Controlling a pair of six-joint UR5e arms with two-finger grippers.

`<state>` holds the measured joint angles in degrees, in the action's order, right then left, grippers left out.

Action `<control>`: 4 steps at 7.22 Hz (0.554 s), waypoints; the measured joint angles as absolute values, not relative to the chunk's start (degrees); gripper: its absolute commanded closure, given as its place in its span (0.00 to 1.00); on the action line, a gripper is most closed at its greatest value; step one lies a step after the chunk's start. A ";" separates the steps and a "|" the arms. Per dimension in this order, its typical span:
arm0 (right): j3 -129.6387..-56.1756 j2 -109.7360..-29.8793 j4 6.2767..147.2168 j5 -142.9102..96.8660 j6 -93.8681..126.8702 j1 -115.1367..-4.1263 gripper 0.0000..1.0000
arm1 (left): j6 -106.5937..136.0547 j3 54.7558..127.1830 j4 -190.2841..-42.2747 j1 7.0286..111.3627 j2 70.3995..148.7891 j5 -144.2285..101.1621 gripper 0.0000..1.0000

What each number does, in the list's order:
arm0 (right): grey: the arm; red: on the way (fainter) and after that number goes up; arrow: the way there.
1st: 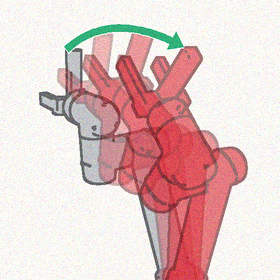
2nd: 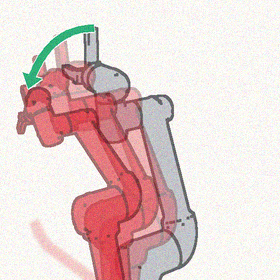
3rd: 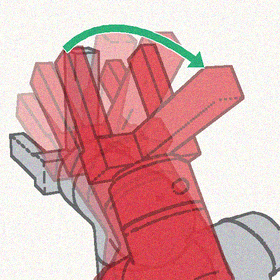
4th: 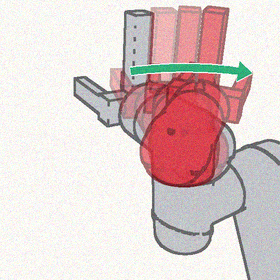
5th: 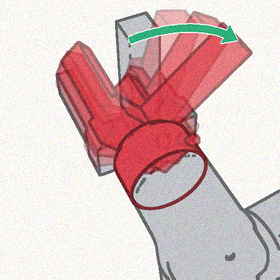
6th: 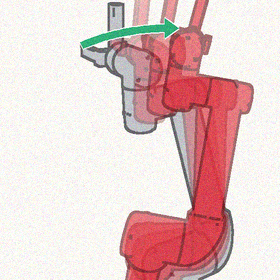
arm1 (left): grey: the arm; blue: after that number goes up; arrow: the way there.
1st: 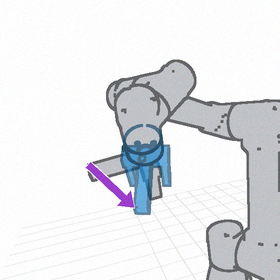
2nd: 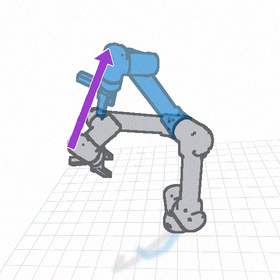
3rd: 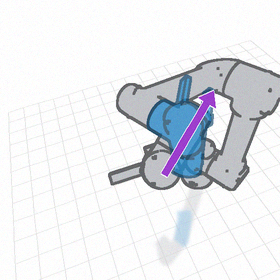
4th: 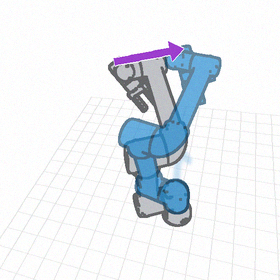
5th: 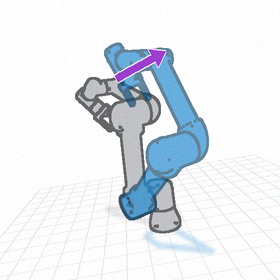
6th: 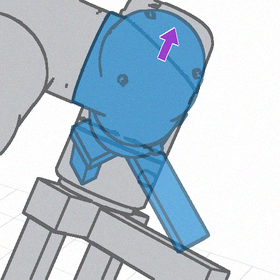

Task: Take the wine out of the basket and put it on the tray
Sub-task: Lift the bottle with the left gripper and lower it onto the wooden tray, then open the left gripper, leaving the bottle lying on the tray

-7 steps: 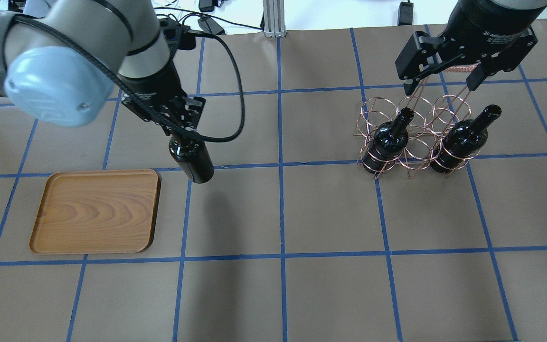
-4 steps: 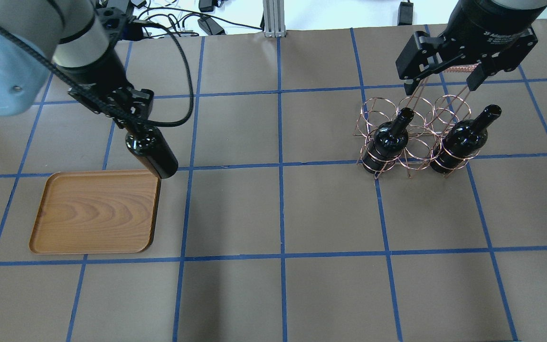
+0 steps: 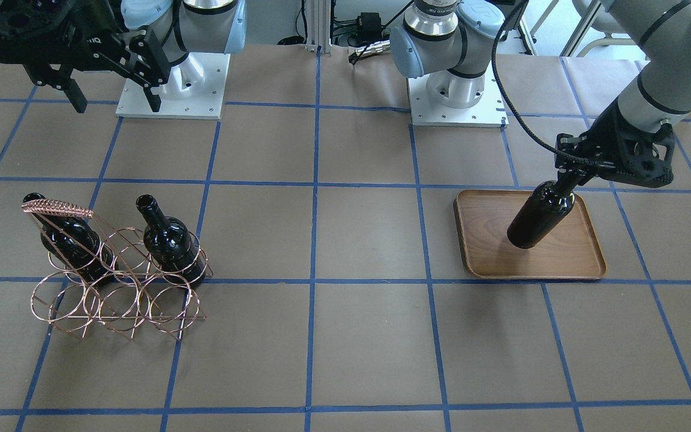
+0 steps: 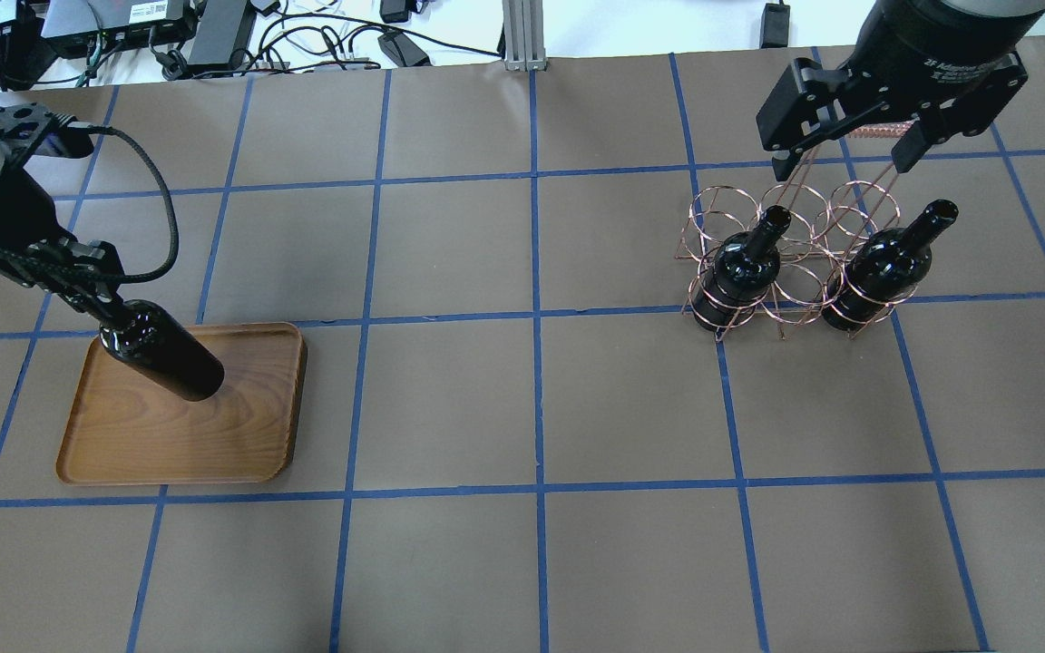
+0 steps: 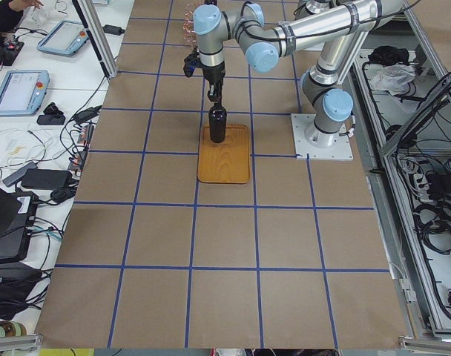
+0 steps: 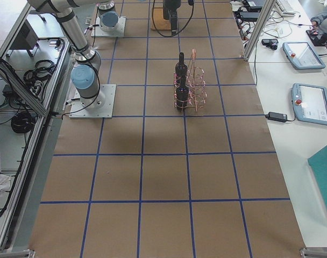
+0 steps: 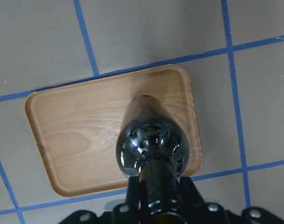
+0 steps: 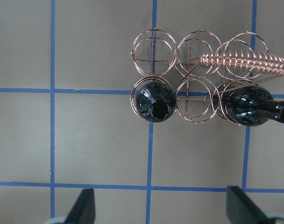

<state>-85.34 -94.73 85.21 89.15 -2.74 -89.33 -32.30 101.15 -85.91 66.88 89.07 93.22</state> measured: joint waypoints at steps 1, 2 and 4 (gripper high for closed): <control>-85.34 -94.69 85.17 89.18 -2.76 -89.31 0.00 | -33.40 101.93 -85.86 65.02 89.13 93.16 1.00; -85.34 -94.67 85.09 89.20 -2.75 -89.30 0.00 | -33.89 102.34 -85.85 64.11 89.32 93.18 1.00; -85.34 -94.66 85.00 89.23 -2.73 -89.30 0.00 | -34.11 102.53 -85.89 63.69 89.84 93.19 0.18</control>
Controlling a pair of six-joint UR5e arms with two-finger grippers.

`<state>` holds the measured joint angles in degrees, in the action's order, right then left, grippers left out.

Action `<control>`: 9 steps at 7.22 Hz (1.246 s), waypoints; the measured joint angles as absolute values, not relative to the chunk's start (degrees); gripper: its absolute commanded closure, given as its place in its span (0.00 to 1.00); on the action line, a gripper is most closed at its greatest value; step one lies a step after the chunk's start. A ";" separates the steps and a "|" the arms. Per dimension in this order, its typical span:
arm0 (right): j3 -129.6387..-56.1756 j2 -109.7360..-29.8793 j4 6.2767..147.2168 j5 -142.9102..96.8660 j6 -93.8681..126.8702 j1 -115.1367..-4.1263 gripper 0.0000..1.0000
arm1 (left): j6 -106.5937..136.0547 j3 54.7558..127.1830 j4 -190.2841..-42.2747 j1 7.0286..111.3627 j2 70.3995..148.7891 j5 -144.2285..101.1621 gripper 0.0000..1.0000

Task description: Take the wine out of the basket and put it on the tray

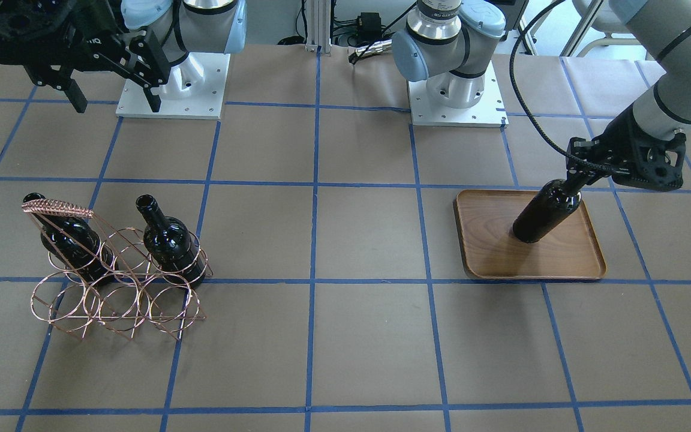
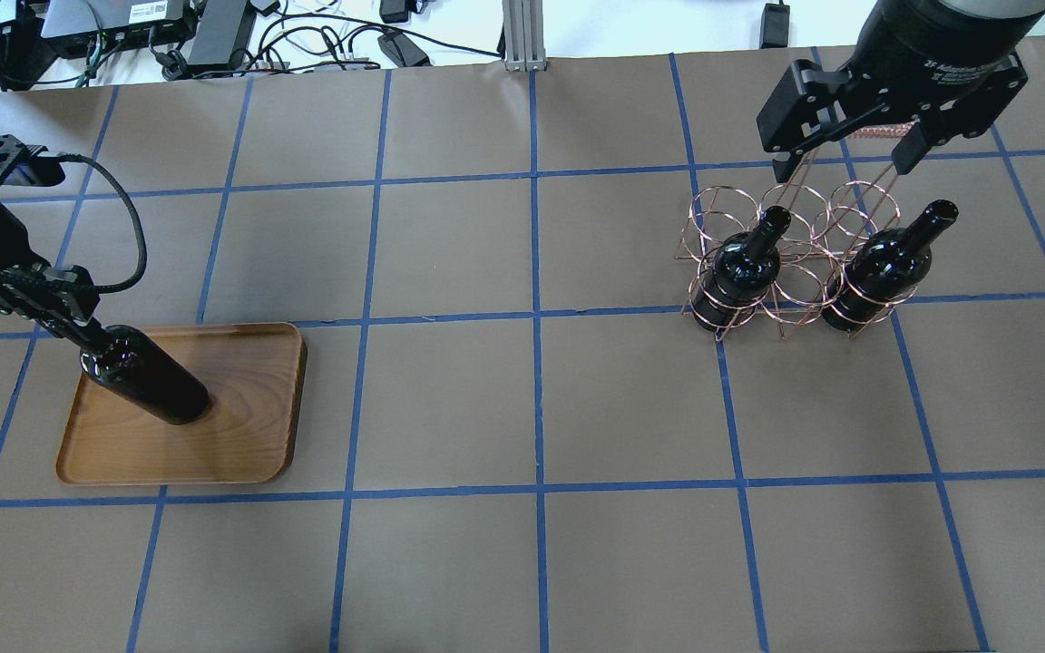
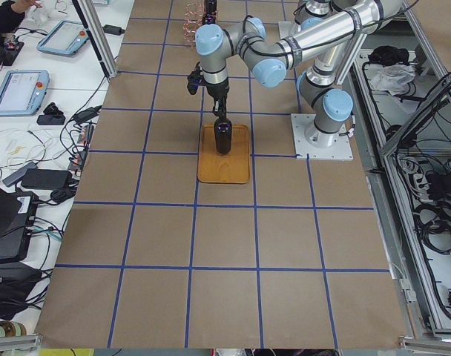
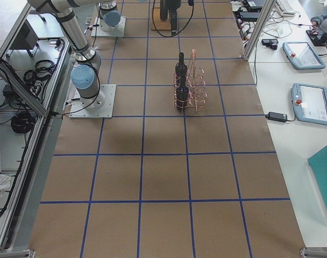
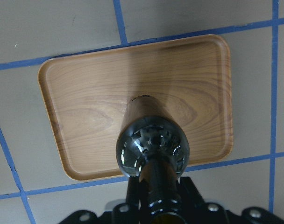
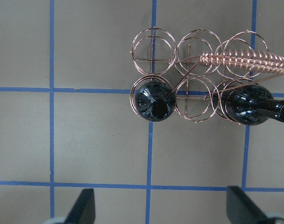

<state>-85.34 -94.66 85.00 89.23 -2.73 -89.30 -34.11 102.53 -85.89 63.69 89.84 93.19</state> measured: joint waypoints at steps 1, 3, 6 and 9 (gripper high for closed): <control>-85.34 -94.66 85.01 89.24 -2.73 -89.27 0.00 | -34.22 102.46 -85.92 63.52 89.90 93.12 0.00; -85.34 -94.64 85.14 89.12 -2.69 -89.23 0.00 | -34.23 101.72 -86.87 63.08 89.26 93.50 0.00; -85.34 -94.65 85.12 89.08 -2.62 -89.15 0.00 | -27.22 97.76 -88.56 65.25 88.37 92.92 0.00; -85.34 -94.66 85.16 89.03 -2.55 -89.19 0.00 | -14.77 93.68 -88.70 75.32 88.08 91.85 0.00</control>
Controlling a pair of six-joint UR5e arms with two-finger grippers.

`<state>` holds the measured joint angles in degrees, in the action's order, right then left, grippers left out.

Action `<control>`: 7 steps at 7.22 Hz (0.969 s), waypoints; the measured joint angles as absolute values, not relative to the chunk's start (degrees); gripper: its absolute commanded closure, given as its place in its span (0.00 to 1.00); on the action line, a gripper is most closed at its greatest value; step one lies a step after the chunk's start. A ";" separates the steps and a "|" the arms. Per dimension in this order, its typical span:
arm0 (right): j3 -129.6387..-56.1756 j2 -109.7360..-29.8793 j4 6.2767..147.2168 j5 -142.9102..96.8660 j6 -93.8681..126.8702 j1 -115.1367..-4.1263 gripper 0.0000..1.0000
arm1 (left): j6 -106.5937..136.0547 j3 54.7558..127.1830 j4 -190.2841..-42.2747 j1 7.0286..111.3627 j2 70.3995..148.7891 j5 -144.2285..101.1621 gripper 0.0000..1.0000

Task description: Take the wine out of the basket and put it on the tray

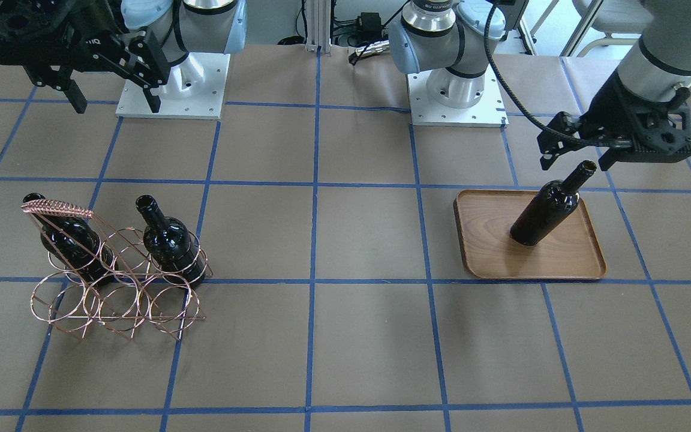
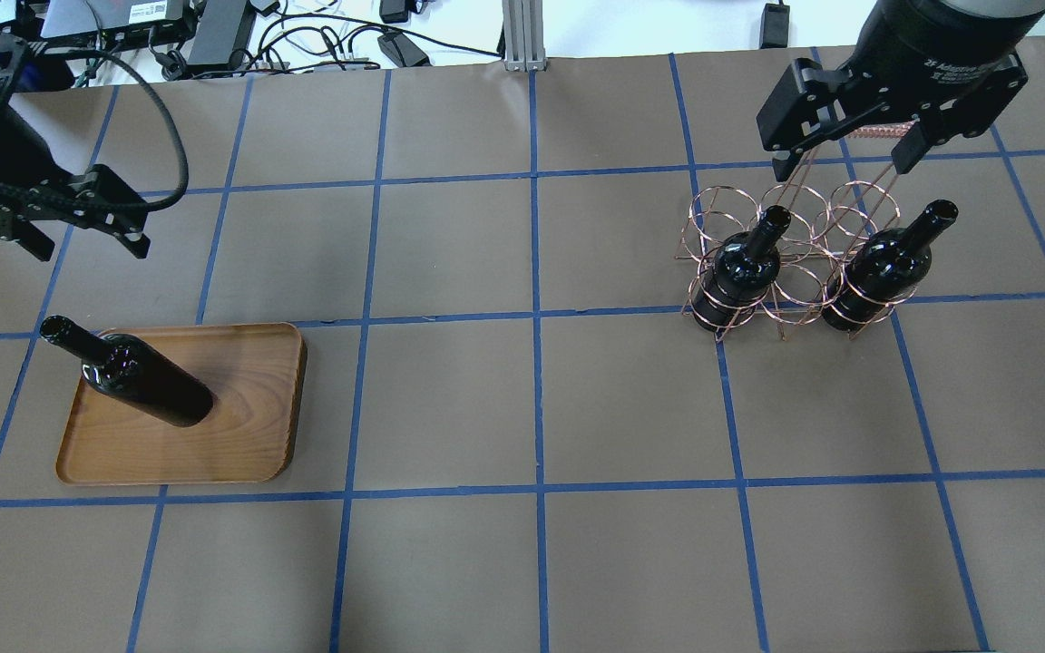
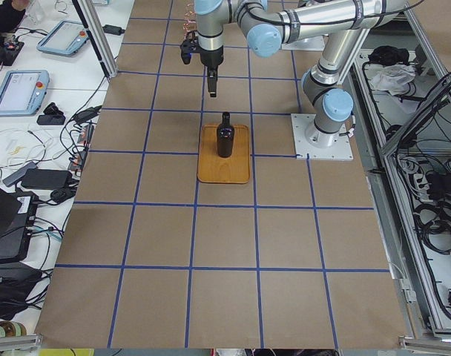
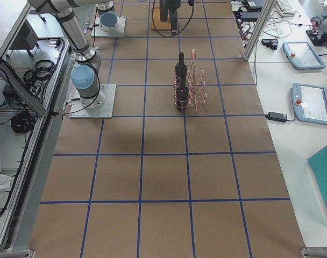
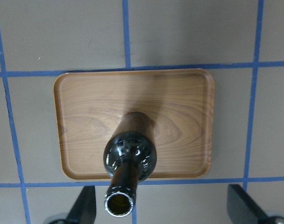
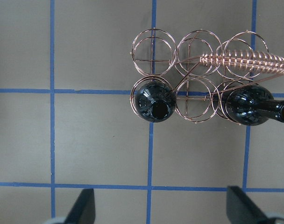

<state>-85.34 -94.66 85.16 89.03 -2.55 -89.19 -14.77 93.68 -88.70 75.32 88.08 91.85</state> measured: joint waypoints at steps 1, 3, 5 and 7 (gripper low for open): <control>-85.34 -94.66 85.13 89.05 -2.55 -89.17 0.00 | -10.45 92.63 -88.64 79.61 88.10 91.73 0.00; -85.34 -94.66 84.98 89.15 -2.51 -89.16 0.00 | -3.92 91.80 -88.30 88.34 87.78 91.75 0.00; -85.36 -94.66 84.98 89.22 -2.52 -89.15 0.00 | -2.54 91.70 -88.23 92.20 87.75 91.22 0.00; -85.42 -94.66 84.90 89.21 -2.45 -89.20 0.00 | -2.56 91.67 -88.26 92.78 87.43 89.83 0.00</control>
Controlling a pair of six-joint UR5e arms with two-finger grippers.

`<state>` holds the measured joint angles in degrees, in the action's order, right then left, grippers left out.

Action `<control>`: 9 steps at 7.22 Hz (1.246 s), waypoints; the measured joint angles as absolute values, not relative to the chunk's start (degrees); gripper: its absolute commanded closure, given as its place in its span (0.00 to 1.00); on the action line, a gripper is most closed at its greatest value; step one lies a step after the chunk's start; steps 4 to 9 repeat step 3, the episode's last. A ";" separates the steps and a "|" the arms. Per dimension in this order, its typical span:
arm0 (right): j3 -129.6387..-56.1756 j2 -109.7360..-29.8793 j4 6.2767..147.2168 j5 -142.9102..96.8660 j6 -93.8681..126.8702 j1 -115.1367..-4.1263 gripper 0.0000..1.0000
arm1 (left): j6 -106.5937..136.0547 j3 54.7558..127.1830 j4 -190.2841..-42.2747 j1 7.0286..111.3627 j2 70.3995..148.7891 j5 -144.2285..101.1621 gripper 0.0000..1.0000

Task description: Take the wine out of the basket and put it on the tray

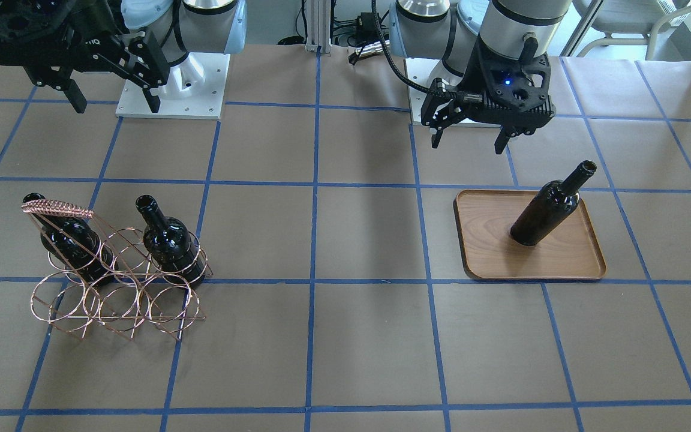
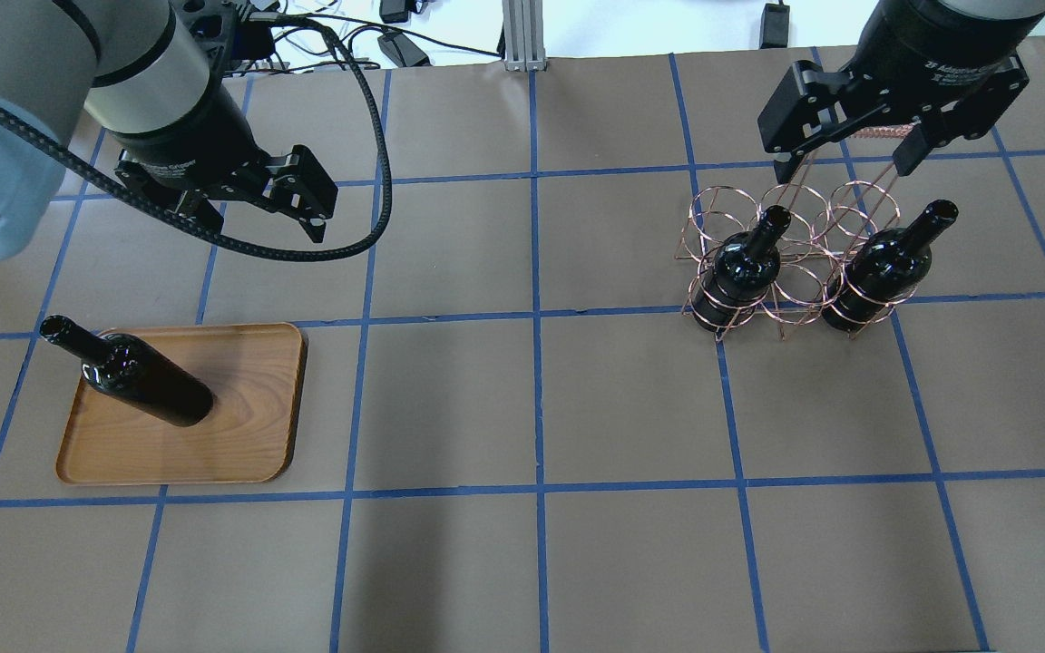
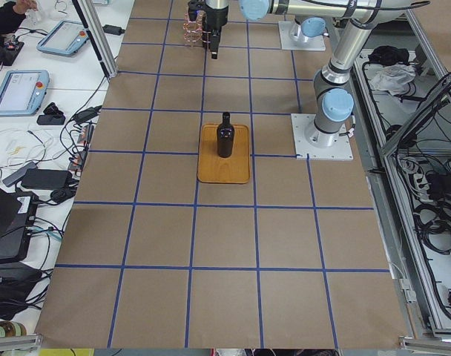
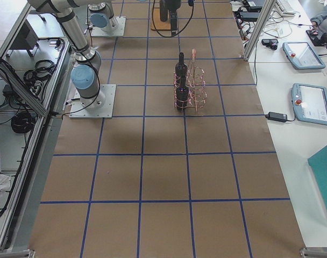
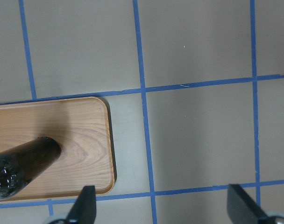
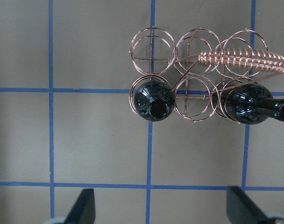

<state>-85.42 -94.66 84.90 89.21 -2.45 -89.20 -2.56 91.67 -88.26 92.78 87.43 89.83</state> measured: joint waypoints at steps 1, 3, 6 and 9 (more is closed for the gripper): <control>-85.43 -94.66 84.97 89.23 -2.43 -89.20 0.00 | -2.69 91.67 -88.30 92.73 87.42 88.89 0.00; -85.43 -94.66 85.10 89.19 -2.40 -89.21 0.00 | -3.06 91.72 -88.31 92.66 87.76 88.02 0.00; -85.43 -94.66 85.10 89.19 -2.40 -89.21 0.00 | -3.06 91.72 -88.31 92.66 87.76 88.02 0.00; -85.43 -94.66 85.10 89.19 -2.40 -89.21 0.00 | -3.06 91.72 -88.31 92.66 87.76 88.02 0.00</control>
